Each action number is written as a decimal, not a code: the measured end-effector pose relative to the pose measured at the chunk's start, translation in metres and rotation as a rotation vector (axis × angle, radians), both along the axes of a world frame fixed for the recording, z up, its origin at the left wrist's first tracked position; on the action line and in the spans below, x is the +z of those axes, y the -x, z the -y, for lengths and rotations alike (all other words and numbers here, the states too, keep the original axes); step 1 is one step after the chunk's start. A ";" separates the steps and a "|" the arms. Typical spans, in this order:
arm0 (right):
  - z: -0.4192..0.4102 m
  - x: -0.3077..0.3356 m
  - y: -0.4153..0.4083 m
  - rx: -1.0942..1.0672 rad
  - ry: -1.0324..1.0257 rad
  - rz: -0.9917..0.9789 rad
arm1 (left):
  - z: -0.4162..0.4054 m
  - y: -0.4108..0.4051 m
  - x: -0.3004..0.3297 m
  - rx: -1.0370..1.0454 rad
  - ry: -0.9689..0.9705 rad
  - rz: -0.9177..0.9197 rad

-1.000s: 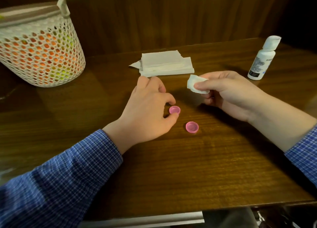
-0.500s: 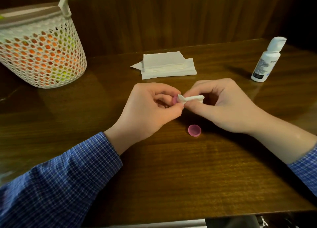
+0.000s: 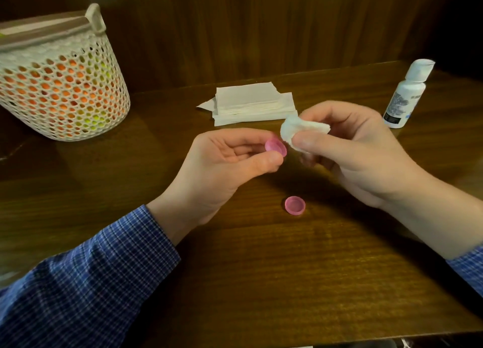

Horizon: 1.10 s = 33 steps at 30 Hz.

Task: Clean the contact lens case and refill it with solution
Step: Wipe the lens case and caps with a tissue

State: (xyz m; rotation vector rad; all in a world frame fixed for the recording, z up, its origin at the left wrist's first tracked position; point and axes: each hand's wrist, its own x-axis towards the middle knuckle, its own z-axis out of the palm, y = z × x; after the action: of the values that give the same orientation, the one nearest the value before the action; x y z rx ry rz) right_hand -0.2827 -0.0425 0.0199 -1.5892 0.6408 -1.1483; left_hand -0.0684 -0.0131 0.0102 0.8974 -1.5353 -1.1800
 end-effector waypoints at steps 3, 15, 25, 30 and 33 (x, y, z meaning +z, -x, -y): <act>-0.003 0.002 0.001 -0.084 0.272 -0.189 | -0.001 0.000 0.001 -0.042 -0.073 -0.042; -0.012 0.002 -0.004 -0.104 0.271 -0.485 | -0.013 0.006 0.002 0.197 0.136 0.194; 0.003 0.012 0.008 0.532 -0.805 0.019 | -0.018 0.009 0.003 0.183 0.324 0.330; 0.004 0.020 0.009 0.433 -0.599 0.257 | -0.009 0.001 0.007 0.005 -0.072 -0.060; -0.001 0.016 0.009 0.072 -0.102 -0.011 | -0.007 0.002 0.007 -0.138 -0.184 -0.195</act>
State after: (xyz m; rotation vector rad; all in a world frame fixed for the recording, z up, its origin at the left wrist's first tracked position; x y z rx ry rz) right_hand -0.2919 -0.0418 0.0364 -1.5208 0.6341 -1.0393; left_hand -0.0702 -0.0058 0.0173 0.7786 -1.3642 -1.4826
